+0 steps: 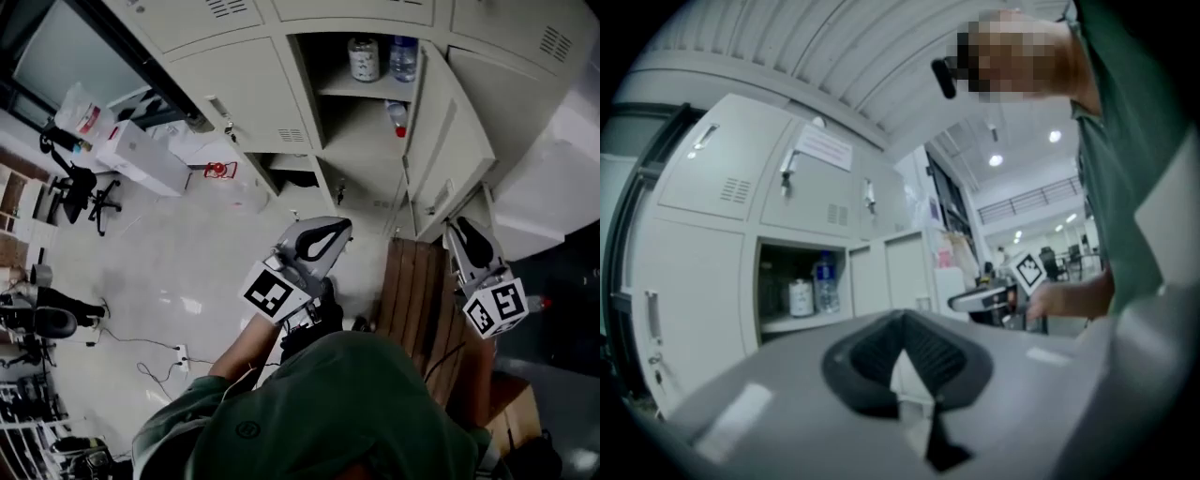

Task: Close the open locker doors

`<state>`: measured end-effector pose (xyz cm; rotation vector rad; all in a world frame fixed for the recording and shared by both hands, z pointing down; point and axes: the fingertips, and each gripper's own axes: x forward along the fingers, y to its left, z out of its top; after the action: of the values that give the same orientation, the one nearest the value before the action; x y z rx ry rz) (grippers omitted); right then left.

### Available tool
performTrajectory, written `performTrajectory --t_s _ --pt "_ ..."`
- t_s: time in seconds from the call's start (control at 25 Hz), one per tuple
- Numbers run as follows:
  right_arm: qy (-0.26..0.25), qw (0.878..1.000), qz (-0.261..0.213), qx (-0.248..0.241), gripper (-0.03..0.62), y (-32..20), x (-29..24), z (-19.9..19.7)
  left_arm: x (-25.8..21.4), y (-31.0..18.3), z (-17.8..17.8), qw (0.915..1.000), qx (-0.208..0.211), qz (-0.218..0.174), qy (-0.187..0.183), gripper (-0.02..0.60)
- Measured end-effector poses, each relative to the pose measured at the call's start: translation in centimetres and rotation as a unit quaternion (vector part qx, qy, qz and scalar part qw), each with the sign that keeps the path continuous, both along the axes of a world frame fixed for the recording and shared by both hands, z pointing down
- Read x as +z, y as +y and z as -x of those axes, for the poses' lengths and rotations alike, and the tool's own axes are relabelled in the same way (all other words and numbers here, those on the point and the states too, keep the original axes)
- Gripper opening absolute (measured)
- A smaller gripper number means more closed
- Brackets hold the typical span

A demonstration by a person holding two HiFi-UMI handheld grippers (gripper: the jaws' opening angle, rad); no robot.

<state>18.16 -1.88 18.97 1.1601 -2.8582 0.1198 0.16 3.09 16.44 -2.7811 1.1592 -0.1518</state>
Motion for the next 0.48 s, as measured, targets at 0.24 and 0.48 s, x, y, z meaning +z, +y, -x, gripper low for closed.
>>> performTrajectory --t_s 0.24,0.48 --pt "0.012 1.000 -0.007 -0.014 0.100 -2.6 0.8 1.3 -0.4 -1.8 2.8 0.9992 -0.021 -0.015 0.029 0.000" --pt "0.009 0.998 -0.026 -0.056 0.097 -1.8 -0.1 5.2 -0.4 -1.2 7.3 0.9961 -0.074 -0.015 0.045 0.000"
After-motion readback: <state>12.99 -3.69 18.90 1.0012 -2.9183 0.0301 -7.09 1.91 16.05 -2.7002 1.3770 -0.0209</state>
